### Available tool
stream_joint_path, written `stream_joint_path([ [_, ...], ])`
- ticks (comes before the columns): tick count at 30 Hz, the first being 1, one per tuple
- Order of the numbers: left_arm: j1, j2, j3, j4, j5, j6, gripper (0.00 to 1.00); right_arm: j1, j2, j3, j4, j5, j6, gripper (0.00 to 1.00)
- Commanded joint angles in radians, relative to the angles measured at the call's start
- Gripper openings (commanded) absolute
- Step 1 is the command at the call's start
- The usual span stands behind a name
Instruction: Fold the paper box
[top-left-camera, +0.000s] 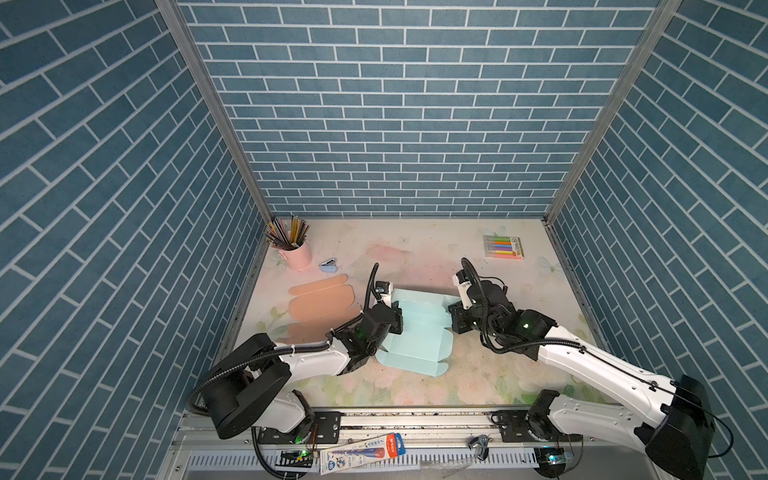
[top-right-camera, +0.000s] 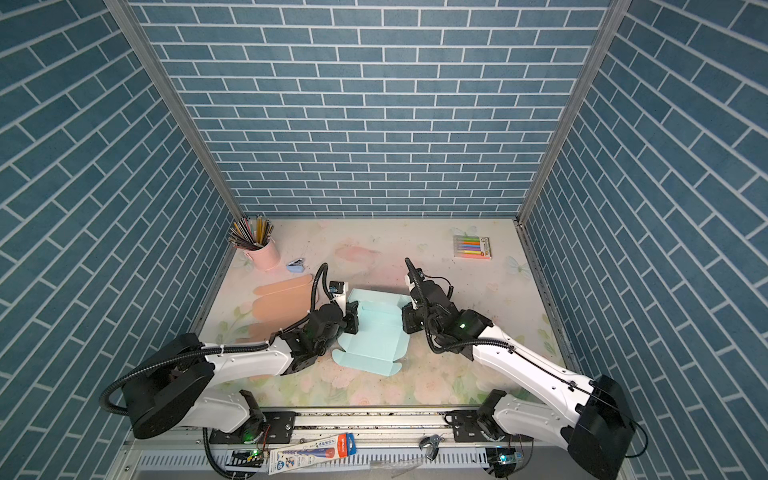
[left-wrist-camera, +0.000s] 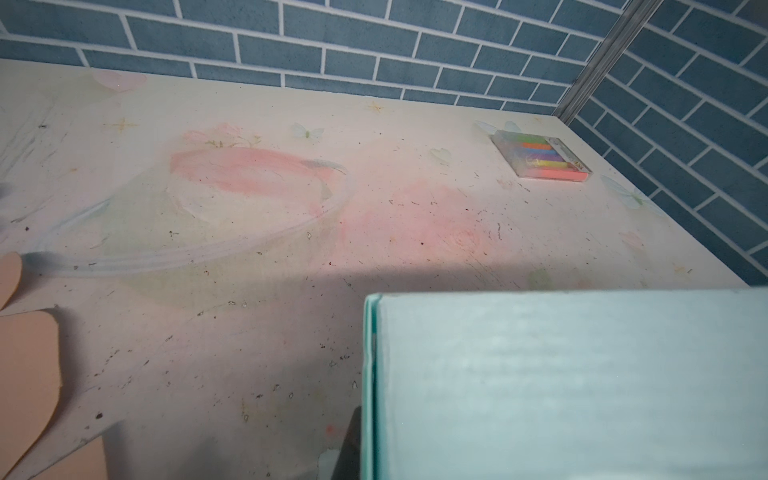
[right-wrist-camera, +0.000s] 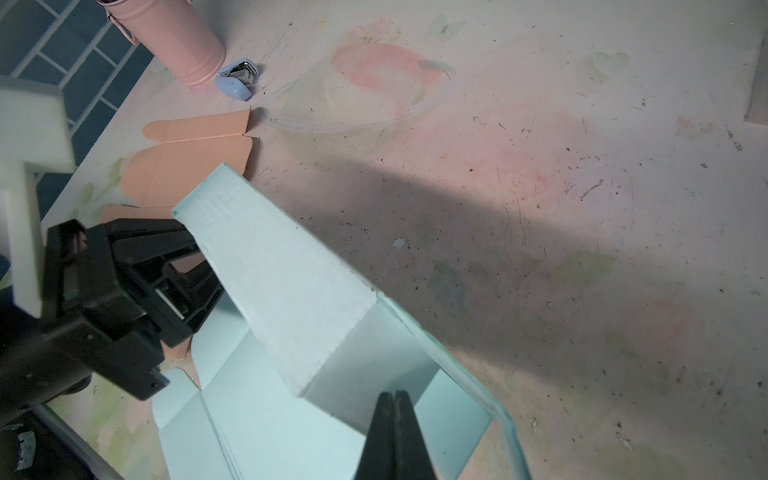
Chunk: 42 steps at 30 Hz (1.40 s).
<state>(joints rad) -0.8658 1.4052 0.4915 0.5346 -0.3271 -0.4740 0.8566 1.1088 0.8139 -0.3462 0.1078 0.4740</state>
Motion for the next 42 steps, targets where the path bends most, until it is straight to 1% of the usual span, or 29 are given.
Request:
stream_joint_path([
  [1,0.005,-0.022,0.018,0.007,0.018,-0.015,0.00,0.004,0.014,0.002,0.057,-0.014,-0.008,0.00],
  [10,0.006,-0.055,0.011,0.005,0.045,-0.011,0.00,0.003,0.002,0.013,0.111,-0.049,-0.038,0.00],
  [14,0.019,-0.075,0.006,0.000,0.064,-0.022,0.00,0.003,-0.023,0.002,0.144,-0.086,-0.048,0.00],
  [20,0.123,-0.134,-0.037,0.008,0.178,-0.075,0.00,0.005,-0.099,-0.010,0.204,-0.144,-0.091,0.00],
  [23,0.186,-0.161,-0.065,0.039,0.272,-0.096,0.00,0.005,-0.144,-0.024,0.244,-0.181,-0.108,0.00],
  [27,0.266,-0.215,-0.085,0.035,0.358,-0.107,0.00,0.005,-0.219,-0.078,0.338,-0.250,-0.110,0.00],
  [29,0.294,-0.239,-0.092,0.035,0.394,-0.121,0.00,0.005,-0.256,-0.118,0.385,-0.265,-0.108,0.00],
  [33,0.336,-0.266,-0.101,0.050,0.461,-0.162,0.00,0.005,-0.309,-0.193,0.466,-0.267,-0.101,0.00],
  [38,0.362,-0.284,-0.107,0.069,0.510,-0.214,0.00,0.005,-0.357,-0.286,0.560,-0.290,-0.100,0.00],
  [42,0.382,-0.275,-0.127,0.135,0.578,-0.276,0.00,0.005,-0.371,-0.319,0.582,-0.284,-0.100,0.00],
])
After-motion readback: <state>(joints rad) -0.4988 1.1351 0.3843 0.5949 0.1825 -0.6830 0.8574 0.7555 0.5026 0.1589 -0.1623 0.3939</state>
